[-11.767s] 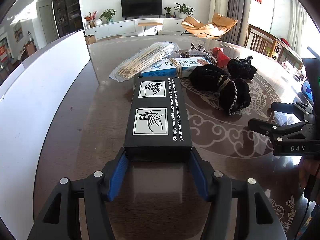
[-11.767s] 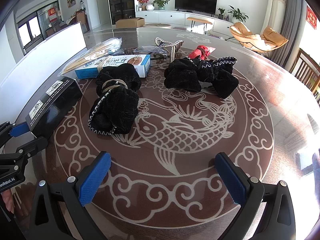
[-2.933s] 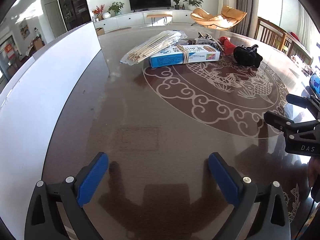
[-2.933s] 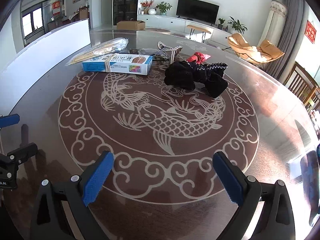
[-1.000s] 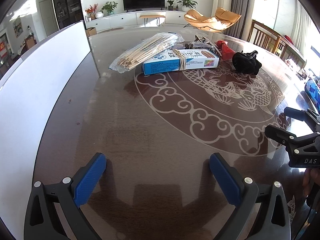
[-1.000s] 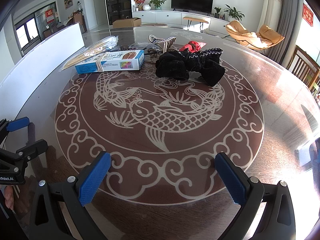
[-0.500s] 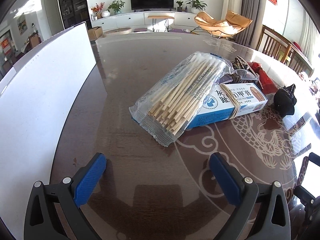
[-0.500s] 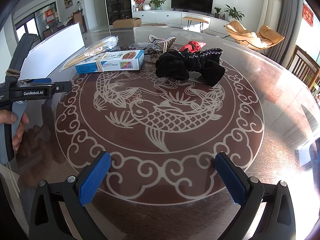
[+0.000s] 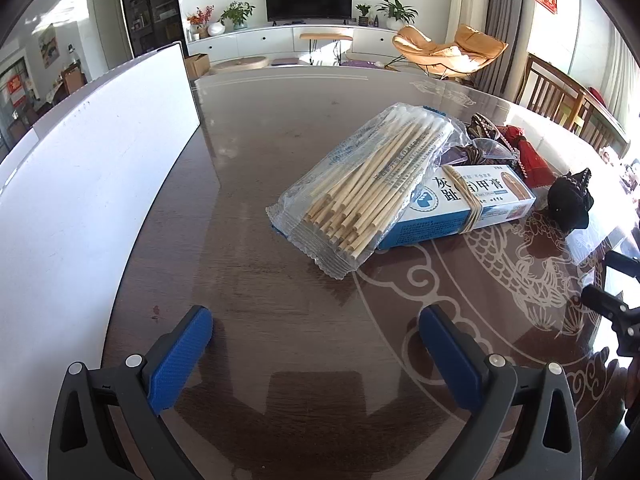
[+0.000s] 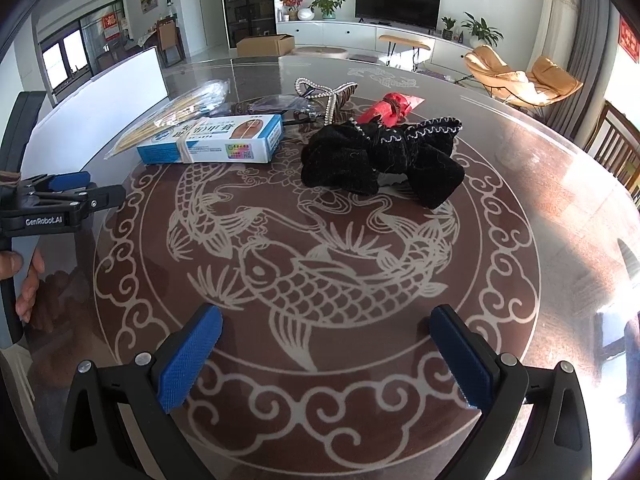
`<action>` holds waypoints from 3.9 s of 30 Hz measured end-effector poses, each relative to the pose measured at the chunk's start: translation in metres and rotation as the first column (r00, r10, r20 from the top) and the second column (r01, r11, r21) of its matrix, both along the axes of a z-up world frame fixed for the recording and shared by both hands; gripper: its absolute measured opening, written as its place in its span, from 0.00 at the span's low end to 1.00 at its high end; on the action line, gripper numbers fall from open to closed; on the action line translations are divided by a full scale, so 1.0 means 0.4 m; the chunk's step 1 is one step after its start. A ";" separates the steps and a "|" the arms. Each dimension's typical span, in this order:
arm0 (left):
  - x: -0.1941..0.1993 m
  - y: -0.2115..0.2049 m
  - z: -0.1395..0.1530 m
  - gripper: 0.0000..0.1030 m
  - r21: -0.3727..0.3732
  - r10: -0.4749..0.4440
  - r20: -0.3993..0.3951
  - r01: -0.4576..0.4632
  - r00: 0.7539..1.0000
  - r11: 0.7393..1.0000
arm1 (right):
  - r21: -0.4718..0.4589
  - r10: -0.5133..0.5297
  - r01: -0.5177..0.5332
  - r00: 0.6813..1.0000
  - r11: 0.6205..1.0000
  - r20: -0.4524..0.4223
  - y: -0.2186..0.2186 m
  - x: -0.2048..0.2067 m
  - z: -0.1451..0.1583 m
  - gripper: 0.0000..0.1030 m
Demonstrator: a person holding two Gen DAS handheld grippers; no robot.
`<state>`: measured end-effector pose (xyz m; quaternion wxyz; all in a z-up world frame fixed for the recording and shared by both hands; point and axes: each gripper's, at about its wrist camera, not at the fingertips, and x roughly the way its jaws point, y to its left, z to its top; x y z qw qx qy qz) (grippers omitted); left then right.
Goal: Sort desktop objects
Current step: 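Grasp the black velvet pouch with white trim with the right tool, then grasp the blue nail cream box with the left tool while the right tool lifts the pouch, then lift the nail cream box with the left tool while the right tool holds the pouch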
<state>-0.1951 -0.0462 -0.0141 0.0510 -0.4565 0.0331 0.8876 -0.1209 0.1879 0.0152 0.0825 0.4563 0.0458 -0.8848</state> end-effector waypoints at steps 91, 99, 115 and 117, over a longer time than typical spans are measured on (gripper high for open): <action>0.175 0.107 0.022 0.44 -0.004 0.017 -0.057 -0.017 0.998 1.000 | -0.050 -0.206 0.203 0.977 0.978 -0.049 0.161 -0.148 0.030 0.46; 0.169 0.106 0.022 0.43 0.003 0.017 -0.056 -0.017 0.998 1.000 | -0.213 0.072 -0.080 0.996 0.974 -0.042 0.059 -0.045 0.027 0.36; 0.242 0.115 0.024 0.44 -0.001 -0.014 -0.057 0.014 0.998 1.000 | 0.022 0.058 -0.058 0.998 0.998 -0.016 -0.036 0.049 0.001 1.00; 0.247 0.117 0.024 0.44 -0.002 -0.016 -0.057 0.016 0.998 1.000 | 0.019 0.056 -0.056 0.998 0.998 -0.013 -0.032 0.048 -0.001 1.00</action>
